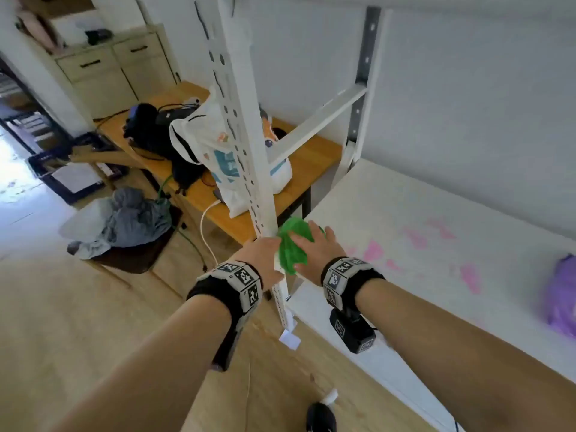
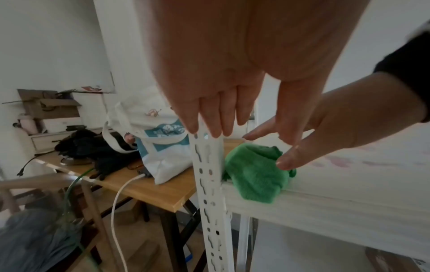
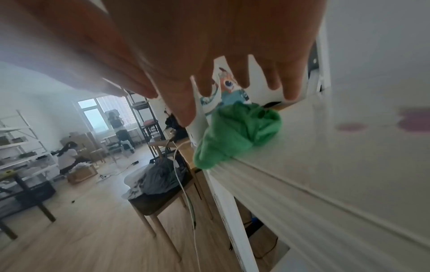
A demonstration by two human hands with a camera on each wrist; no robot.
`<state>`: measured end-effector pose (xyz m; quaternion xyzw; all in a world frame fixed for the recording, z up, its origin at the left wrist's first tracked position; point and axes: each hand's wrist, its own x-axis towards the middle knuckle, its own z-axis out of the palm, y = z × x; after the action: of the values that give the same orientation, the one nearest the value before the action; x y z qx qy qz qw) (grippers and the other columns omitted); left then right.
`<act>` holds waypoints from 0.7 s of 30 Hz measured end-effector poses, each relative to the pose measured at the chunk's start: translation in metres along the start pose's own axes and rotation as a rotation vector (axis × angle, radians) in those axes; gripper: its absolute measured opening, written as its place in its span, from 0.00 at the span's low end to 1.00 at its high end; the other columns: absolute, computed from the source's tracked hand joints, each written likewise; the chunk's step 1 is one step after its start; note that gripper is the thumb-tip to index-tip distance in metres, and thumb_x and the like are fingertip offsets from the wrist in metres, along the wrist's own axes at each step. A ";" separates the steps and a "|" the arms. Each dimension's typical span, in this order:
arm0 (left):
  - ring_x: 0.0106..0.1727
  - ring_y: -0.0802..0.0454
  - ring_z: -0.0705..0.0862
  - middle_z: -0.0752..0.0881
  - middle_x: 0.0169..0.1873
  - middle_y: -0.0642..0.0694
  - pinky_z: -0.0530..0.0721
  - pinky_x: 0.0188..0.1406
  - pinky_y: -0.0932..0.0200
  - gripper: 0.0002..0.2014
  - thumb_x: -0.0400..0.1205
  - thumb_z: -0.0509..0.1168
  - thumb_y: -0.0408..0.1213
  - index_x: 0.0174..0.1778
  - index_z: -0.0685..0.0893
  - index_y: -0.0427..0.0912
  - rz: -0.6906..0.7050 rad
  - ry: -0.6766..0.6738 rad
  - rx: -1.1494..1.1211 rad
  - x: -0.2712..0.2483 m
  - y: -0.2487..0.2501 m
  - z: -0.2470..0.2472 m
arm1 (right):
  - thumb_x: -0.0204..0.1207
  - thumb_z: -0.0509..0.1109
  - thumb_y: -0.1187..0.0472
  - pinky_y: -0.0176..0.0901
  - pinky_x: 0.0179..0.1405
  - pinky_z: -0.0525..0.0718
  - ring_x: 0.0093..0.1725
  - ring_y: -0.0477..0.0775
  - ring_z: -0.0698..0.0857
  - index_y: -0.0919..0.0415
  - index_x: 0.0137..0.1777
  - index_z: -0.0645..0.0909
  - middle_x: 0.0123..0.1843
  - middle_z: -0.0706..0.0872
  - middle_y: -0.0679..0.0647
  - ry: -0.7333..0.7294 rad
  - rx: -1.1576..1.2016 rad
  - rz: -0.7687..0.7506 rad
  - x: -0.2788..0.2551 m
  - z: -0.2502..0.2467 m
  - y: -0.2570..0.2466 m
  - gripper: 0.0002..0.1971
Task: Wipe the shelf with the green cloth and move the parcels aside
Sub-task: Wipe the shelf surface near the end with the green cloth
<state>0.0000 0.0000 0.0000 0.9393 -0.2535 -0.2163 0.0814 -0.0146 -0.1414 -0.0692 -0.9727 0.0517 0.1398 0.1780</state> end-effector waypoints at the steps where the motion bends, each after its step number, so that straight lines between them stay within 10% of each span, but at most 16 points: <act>1: 0.71 0.45 0.77 0.77 0.72 0.44 0.76 0.69 0.53 0.26 0.81 0.64 0.40 0.76 0.70 0.41 -0.026 -0.019 0.000 0.005 -0.005 0.003 | 0.75 0.66 0.48 0.65 0.80 0.58 0.82 0.73 0.46 0.39 0.80 0.57 0.86 0.44 0.55 -0.024 -0.014 0.002 0.004 0.001 -0.003 0.34; 11: 0.70 0.43 0.78 0.78 0.69 0.45 0.80 0.67 0.46 0.26 0.79 0.66 0.42 0.73 0.72 0.44 -0.073 -0.107 0.009 0.050 -0.029 0.015 | 0.77 0.64 0.59 0.54 0.68 0.79 0.78 0.62 0.63 0.52 0.67 0.78 0.82 0.60 0.53 0.073 -0.044 -0.017 0.008 0.027 0.012 0.18; 21: 0.76 0.45 0.73 0.70 0.77 0.45 0.75 0.73 0.50 0.24 0.84 0.60 0.36 0.77 0.66 0.40 0.080 -0.182 0.115 0.068 -0.035 0.029 | 0.74 0.64 0.65 0.50 0.70 0.76 0.69 0.65 0.76 0.56 0.64 0.81 0.75 0.71 0.57 0.092 0.017 0.205 0.056 -0.015 0.065 0.18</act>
<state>0.0551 -0.0062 -0.0597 0.9080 -0.3093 -0.2822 0.0126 0.0334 -0.2103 -0.0940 -0.9662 0.1604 0.1119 0.1683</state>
